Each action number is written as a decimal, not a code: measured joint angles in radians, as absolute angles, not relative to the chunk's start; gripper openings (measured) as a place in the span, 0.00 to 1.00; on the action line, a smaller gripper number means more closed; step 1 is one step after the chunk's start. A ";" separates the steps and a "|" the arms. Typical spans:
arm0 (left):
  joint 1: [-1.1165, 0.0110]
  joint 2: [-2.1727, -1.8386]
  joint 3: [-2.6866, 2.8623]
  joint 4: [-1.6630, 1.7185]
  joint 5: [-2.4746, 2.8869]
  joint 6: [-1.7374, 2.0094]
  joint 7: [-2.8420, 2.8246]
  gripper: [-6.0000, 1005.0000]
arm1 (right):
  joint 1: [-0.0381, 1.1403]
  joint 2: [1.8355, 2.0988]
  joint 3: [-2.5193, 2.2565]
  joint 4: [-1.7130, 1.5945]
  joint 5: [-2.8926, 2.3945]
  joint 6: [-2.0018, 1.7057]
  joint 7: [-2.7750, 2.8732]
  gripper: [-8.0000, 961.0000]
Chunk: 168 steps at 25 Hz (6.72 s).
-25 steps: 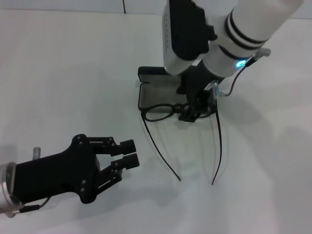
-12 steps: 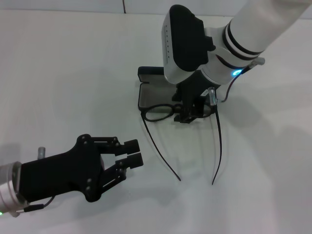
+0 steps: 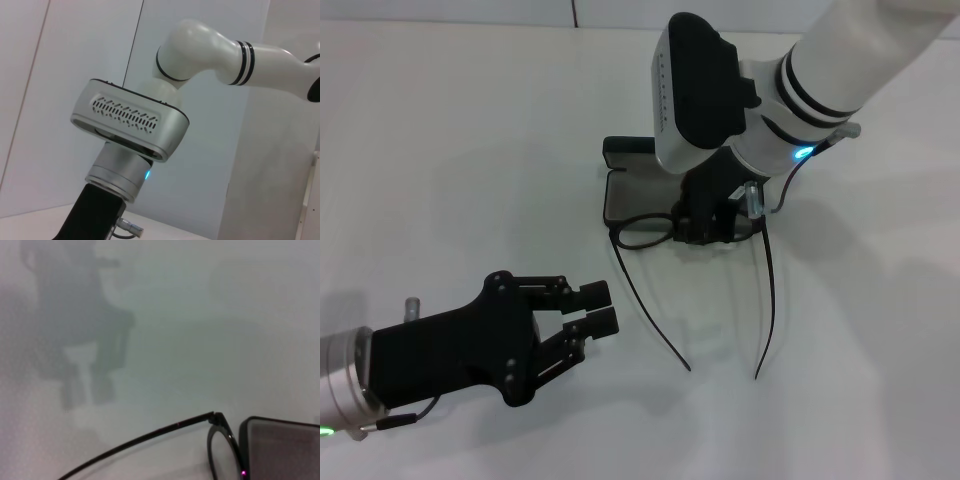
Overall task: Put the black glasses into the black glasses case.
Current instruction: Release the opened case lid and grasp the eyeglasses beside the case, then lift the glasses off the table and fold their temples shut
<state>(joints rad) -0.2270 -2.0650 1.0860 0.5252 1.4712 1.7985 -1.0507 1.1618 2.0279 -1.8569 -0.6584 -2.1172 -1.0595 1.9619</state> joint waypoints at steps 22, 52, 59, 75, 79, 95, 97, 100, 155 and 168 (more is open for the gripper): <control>-0.227 -2.073 1.081 0.525 1.465 1.786 -1.050 0.22 | 1.091 2.028 -1.866 -0.754 -2.120 -1.113 1.999 0.10; -0.369 -2.091 1.065 0.464 1.293 2.027 -1.077 0.17 | 0.258 2.017 -1.325 -1.150 -1.293 -1.450 1.464 0.08; -0.409 -2.091 1.121 0.450 1.247 2.029 -1.073 0.07 | 0.417 2.020 -1.226 -0.803 -1.274 -1.618 1.380 0.08; -0.436 -2.093 1.164 0.388 1.253 1.997 -1.038 0.05 | 0.481 2.028 -1.291 -0.748 -1.261 -1.626 1.361 0.08; -0.441 -2.093 1.164 0.370 1.246 1.997 -1.026 0.05 | 0.491 2.028 -1.313 -0.730 -1.255 -1.618 1.350 0.08; -0.465 -2.098 1.178 0.334 1.246 1.990 -1.024 0.05 | 0.543 2.028 -1.334 -0.617 -1.210 -1.628 1.293 0.08; -0.469 -2.098 1.178 0.323 1.246 1.973 -1.023 0.05 | 0.545 2.028 -1.338 -0.617 -1.204 -1.630 1.291 0.08; -0.471 -2.098 1.178 0.318 1.246 1.945 -1.021 0.05 | 0.549 2.028 -1.345 -0.618 -1.199 -1.635 1.290 0.08; -0.525 -2.098 1.417 0.315 1.168 1.978 -0.885 0.05 | 0.635 2.028 -1.240 -0.387 -0.944 -1.781 0.938 0.08; -0.518 -2.096 1.413 0.287 1.006 1.968 -0.891 0.05 | 0.650 2.028 -1.368 -0.387 -0.947 -1.672 0.911 0.08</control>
<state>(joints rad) -0.5179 -2.0960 1.4134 0.2872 1.0062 1.9682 -0.8914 0.6498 2.0278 -1.3678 -0.3870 -0.9471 -1.6725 0.9115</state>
